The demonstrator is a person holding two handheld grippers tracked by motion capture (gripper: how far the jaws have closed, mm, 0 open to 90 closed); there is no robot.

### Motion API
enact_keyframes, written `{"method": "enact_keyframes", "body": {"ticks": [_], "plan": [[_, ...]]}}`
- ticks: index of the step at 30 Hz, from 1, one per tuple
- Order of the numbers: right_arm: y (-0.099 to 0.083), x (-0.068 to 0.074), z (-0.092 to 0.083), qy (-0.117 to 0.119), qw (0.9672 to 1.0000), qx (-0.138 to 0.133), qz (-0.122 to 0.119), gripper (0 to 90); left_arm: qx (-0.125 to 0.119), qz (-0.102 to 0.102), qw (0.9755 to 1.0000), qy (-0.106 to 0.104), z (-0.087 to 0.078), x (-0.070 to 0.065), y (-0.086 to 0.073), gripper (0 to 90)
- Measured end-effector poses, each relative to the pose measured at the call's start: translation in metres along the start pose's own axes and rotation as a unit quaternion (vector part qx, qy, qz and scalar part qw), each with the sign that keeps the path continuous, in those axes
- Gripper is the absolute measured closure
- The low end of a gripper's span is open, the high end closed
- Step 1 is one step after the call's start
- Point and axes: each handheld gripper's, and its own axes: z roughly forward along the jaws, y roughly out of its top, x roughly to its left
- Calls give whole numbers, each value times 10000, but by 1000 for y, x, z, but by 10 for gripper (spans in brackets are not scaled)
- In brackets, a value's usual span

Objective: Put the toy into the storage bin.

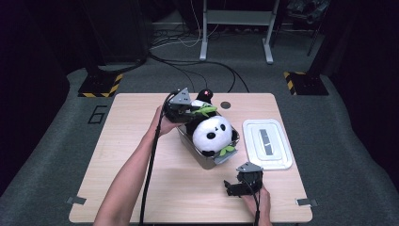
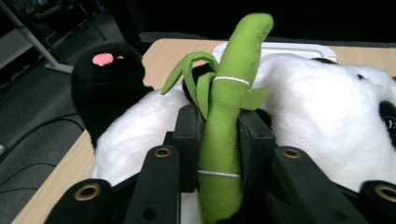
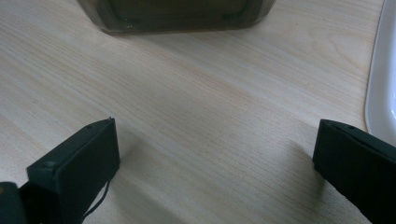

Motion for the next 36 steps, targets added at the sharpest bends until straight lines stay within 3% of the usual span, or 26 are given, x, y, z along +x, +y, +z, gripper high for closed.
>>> {"method": "enact_keyframes", "body": {"ticks": [2, 6, 10, 12, 15, 22, 32, 36], "plan": [[0, 0, 0, 4, 10000, 0, 0, 0, -17, -57, 10000, -9, -2, -1, 1, 635], [0, 0, 0, 9, 10000, 3, -4, 0, -101, -269, 9995, 122, -4, -6, 5, 430], [0, 0, 0, 10, 10000, 4, -3, 0, -76, -515, 9985, 155, -1, -14, 12, 317], [0, 0, 0, 12, 10000, 4, -5, 0, -61, -726, 9973, 34, 3, -16, 15, 290], [0, 0, 0, 13, 10000, 6, -5, 0, 146, -974, 9951, 53, 11, -13, 15, 265], [0, 1, 0, -10, 10000, -7, 7, 0, 291, -1449, 9890, 18, 16, -9, 5, 245], [0, 1, 0, 10, 10000, -10, -7, 0, 453, -1436, 9886, -28, 24, -11, -2, 246], [0, 1, 0, 15, 10000, -14, -16, 0, 225, -1545, 9877, -17, 17, -12, -2, 242]]}}
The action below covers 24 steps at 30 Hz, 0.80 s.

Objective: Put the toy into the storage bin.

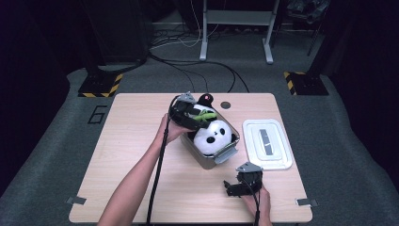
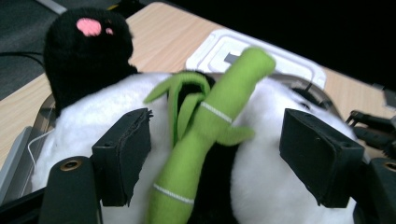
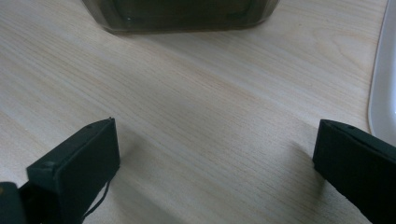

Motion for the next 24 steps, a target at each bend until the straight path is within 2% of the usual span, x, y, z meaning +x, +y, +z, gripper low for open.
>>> {"method": "enact_keyframes", "body": {"ticks": [4, 6, 7, 9, 10, 12, 15, 16, 21, 24], "plan": [[0, 0, 0, 7, 10000, 4, -9, 0, -403, 5, 9990, 190, -19, -1, 7, 240], [0, -1, 0, 31, 10000, 18, -40, 0, -600, -47, 9972, 436, -28, 0, 11, 242], [0, -1, 0, 31, 10000, 15, -51, 0, -586, -54, 9966, 582, -30, 2, 13, 243], [0, -1, 0, 32, 10000, 19, -43, 0, -414, -116, 9967, 685, -27, 5, 15, 243], [0, -1, 0, 34, 10000, 20, -42, 0, -286, -86, 9969, 734, -23, 6, 15, 243], [0, 0, 0, 3, 10000, 5, -7, 0, -46, -117, 9976, 678, -13, 8, 13, 242], [0, 0, 0, 1, 10000, 1, 2, 0, 137, -199, 9981, 567, -1, 9, 9, 238], [0, 0, 0, 1, 10000, 2, 2, 0, 175, -285, 9981, 517, 3, 10, 8, 235], [0, 0, 0, 28, 10000, 12, -33, 0, 520, -343, 9970, 470, 13, 14, 2, 229], [0, 0, 0, 31, 10000, 10, -38, 0, 755, -376, 9954, 448, 20, 16, -5, 225]]}}
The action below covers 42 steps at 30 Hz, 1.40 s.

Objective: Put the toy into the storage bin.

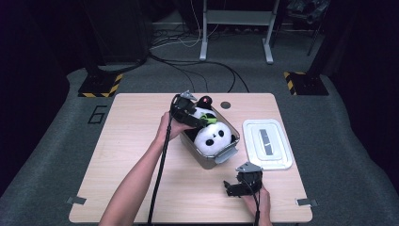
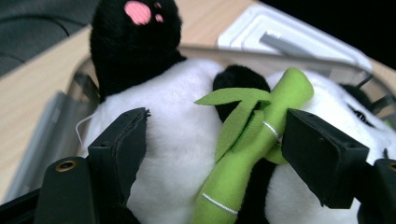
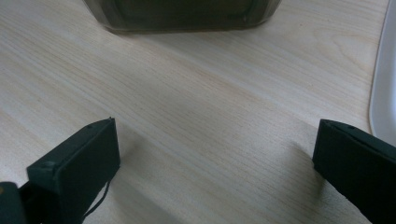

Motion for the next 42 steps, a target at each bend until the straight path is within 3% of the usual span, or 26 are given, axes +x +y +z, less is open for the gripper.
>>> {"method": "enact_keyframes", "body": {"ticks": [4, 6, 9, 14, 20, 26, 34, 42], "plan": [[0, 0, 0, -2, 10000, -19, 19, 1, -200, -35, 9998, 9, -6, -1, -1, 219], [0, 0, 0, -4, 10000, -24, 14, 0, -432, 8, 9991, -11, -11, -3, 2, 231], [0, 0, 1, -2, 10000, -28, 3, 1, -505, 153, 9986, 51, -11, -6, 9, 245], [0, 0, 0, 7, 10000, -21, 4, 1, -302, 25, 9995, -110, 8, -4, 14, 241], [0, 0, 0, 38, 10000, -14, -31, 2, -79, -47, 9998, -199, 16, -2, 12, 240], [0, 0, 0, 42, 10000, -15, -37, 2, 279, -12, 9996, -108, 29, -3, 8, 241], [0, 0, 0, 42, 10000, -9, -31, 3, 796, -39, 9968, -10, 38, -5, 11, 243], [0, 0, 0, 13, 10000, -21, -11, 3, 860, 44, 9962, 89, 39, -7, 13, 245]]}}
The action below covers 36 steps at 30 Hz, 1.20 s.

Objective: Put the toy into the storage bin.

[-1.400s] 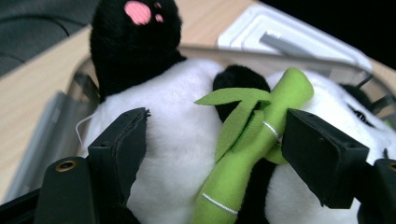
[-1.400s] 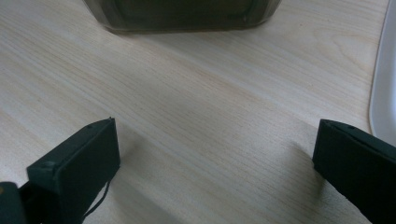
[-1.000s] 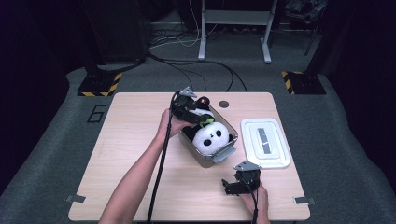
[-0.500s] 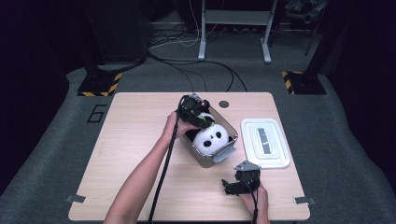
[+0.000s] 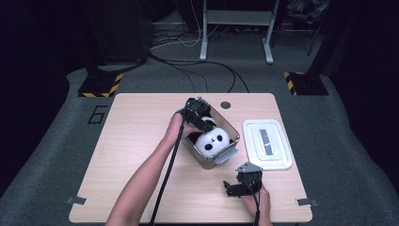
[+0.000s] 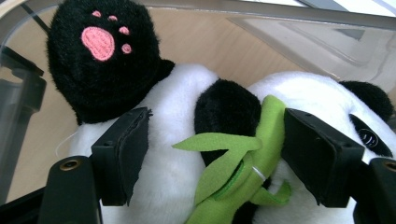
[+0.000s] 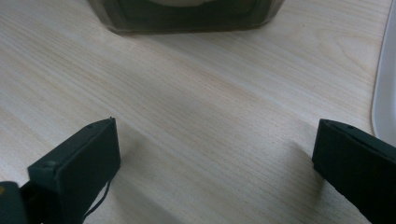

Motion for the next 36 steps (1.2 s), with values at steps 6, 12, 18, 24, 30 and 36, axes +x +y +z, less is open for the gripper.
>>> {"method": "enact_keyframes", "body": {"ticks": [6, 12, 18, 24, 30, 36], "plan": [[0, 0, 0, 37, 10000, 11, -4, 3, -551, -82, 9984, -127, -21, -7, -5, 248], [0, 0, 0, 38, 10000, 14, -2, 3, -467, 33, 9988, -128, -21, -22, -13, 248], [0, 0, 0, 37, 10000, 16, 0, 3, -175, 164, 9996, 112, -6, -28, -16, 252], [0, 0, 0, 37, 10000, 13, -1, 3, -235, 154, 9995, 121, -7, -29, -18, 248], [0, 0, 0, 45, 10000, 19, 0, 3, -696, -70, 9975, -46, -26, -25, -25, 224], [0, 0, 0, 39, 10000, 13, -6, 3, -1046, -117, 9944, -83, -47, -25, -33, 204]]}}
